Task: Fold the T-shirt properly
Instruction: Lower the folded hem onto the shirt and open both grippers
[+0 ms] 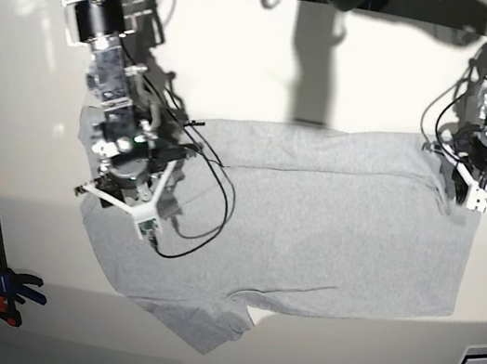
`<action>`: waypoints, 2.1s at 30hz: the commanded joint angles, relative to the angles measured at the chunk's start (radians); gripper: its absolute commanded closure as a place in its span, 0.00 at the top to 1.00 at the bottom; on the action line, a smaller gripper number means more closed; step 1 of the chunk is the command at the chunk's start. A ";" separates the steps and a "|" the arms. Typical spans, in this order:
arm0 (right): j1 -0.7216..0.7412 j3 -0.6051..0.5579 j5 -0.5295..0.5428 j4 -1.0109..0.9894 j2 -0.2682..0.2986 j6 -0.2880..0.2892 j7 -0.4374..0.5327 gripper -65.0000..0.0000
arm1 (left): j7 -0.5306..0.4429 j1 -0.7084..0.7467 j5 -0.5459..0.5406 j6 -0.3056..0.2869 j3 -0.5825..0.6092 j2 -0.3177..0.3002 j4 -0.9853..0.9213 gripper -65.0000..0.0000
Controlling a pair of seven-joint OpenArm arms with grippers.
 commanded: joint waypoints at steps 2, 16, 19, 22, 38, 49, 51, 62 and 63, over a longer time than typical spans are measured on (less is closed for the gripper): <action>0.004 0.018 0.046 0.019 0.048 -0.009 0.022 0.44 | -0.029 -0.004 0.010 0.008 -0.010 0.025 -0.008 0.23; -0.313 0.198 0.211 -0.054 0.079 0.097 0.167 0.44 | -0.012 0.004 0.002 -0.055 -0.010 0.117 -0.272 0.23; -0.364 0.224 0.176 -0.050 0.079 0.097 0.167 0.44 | 0.004 0.042 -0.019 -0.056 -0.010 0.114 -0.245 0.23; -0.416 0.261 0.163 -0.043 0.079 0.097 0.167 0.44 | 0.001 0.105 -0.007 -0.055 -0.010 0.114 -0.188 0.23; -0.662 0.401 0.162 0.056 0.079 0.106 0.169 0.44 | 0.002 0.259 0.018 -0.056 -0.010 0.114 -0.088 0.23; -0.652 0.410 0.163 0.121 0.079 0.108 0.168 0.44 | 0.041 0.113 -0.081 -0.239 -0.160 0.114 0.044 0.23; -0.652 0.410 0.163 0.121 0.078 0.108 0.167 0.44 | 0.032 0.073 -0.103 -0.291 -0.160 0.117 -0.008 0.23; -0.653 0.410 0.163 0.121 0.078 0.132 0.164 0.44 | 0.088 0.038 -0.209 -0.393 -0.160 0.117 -0.257 0.23; -0.655 0.410 0.163 0.122 0.079 0.132 0.163 0.44 | 0.092 0.058 -0.242 -0.393 -0.160 0.117 -0.251 0.23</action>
